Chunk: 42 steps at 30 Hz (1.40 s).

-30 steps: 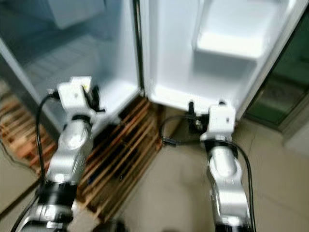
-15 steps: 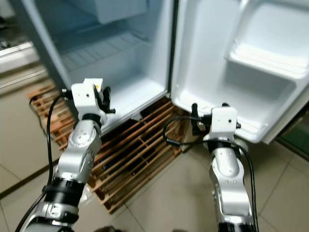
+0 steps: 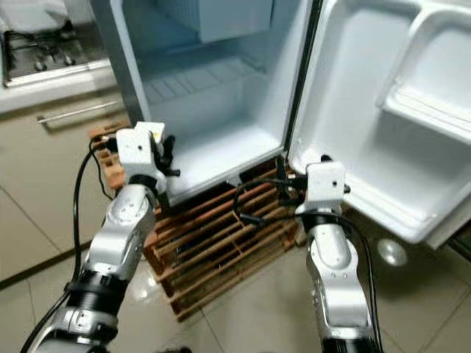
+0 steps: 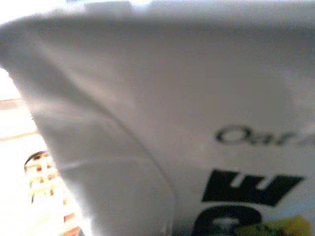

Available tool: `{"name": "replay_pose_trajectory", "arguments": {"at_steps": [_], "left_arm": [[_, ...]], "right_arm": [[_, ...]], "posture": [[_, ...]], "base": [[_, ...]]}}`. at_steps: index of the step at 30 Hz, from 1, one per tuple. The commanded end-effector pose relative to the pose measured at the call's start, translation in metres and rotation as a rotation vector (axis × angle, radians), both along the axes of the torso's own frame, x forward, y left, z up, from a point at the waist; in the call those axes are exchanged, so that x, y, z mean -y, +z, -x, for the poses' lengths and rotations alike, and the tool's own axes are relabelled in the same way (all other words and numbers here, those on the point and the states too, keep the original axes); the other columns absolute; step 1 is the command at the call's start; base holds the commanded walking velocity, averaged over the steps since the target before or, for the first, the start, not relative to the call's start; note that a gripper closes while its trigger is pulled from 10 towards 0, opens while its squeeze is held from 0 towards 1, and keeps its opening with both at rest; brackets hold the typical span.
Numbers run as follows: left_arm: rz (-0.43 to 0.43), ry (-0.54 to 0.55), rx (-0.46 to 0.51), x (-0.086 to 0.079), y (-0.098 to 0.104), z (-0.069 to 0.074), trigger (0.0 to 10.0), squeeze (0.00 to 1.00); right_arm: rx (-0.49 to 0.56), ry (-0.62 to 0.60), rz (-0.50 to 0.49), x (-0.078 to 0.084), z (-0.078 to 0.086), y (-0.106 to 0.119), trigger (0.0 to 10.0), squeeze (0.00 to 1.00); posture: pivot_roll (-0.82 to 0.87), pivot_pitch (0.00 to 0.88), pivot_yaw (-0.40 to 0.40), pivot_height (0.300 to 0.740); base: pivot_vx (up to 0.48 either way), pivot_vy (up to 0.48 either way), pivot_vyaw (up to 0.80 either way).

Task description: Restocking fridge

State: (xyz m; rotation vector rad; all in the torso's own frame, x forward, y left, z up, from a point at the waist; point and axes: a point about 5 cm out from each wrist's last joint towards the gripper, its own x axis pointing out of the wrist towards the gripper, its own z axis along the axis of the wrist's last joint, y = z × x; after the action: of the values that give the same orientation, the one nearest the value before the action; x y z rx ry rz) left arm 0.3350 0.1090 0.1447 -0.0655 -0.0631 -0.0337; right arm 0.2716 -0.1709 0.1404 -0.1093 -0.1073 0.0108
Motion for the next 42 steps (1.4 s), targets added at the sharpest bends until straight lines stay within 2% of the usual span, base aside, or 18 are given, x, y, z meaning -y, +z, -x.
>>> {"name": "replay_pose_trajectory", "arguments": {"at_steps": [1,7,9,17,20,28,30,36,42], "left_arm": [[-0.014,-0.018,0.016,0.003,0.005,-0.002,10.0,0.0],[-0.004,-0.035,0.01,0.005,0.004,-0.001,10.0,0.0],[0.015,-0.037,0.0,0.006,0.003,-0.002,10.0,0.0],[0.005,-0.073,-0.005,0.009,0.002,-0.001,10.0,0.0],[-0.003,-0.099,0.006,0.012,0.003,0.0,10.0,0.0],[0.017,-0.118,0.002,0.014,0.003,0.0,10.0,0.0],[0.044,-0.116,0.003,0.014,0.003,0.0,10.0,0.0],[0.015,-0.127,0.006,0.015,0.004,-0.001,10.0,0.0],[0.035,-0.107,-0.003,0.013,0.002,-0.002,10.0,0.0]], "right_arm": [[0.006,-0.001,-0.005,-0.001,-0.002,0.001,10.0,0.08],[-0.007,0.002,-0.012,-0.002,-0.002,-0.002,10.0,0.07],[-0.015,0.004,-0.029,-0.003,-0.002,-0.003,10.0,0.04],[-0.008,0.007,-0.018,-0.004,-0.002,-0.003,10.0,0.06],[-0.021,-0.014,-0.055,-0.002,-0.002,-0.006,10.0,0.05],[-0.023,-0.01,-0.039,-0.003,-0.002,-0.005,10.0,0.04],[-0.023,-0.009,-0.04,-0.003,-0.002,-0.005,10.0,0.04],[-0.02,-0.008,-0.032,-0.003,-0.002,-0.005,10.0,0.05],[-0.034,-0.012,-0.027,-0.003,-0.003,-0.007,10.0,0.05]], "posture": [[-0.2,0.0,0.017,0.74],[-0.2,0.0,0.019,0.74],[-0.2,0.0,0.021,0.74],[-0.2,0.0,0.023,0.74],[-0.2,0.0,0.023,0.74],[-0.2,0.0,0.025,0.74],[-0.2,0.0,0.025,0.74],[-0.2,0.0,0.025,0.74],[-0.2,0.0,0.023,0.74]], "base": [[0.0,-0.439,0.68],[0.0,-0.431,0.68],[0.129,0.0,0.0],[0.0,0.0,0.4],[0.0,-0.456,0.0],[0.036,-0.428,0.0],[0.0,0.0,0.0],[0.0,0.0,0.0],[0.0,-0.226,0.37]]}}
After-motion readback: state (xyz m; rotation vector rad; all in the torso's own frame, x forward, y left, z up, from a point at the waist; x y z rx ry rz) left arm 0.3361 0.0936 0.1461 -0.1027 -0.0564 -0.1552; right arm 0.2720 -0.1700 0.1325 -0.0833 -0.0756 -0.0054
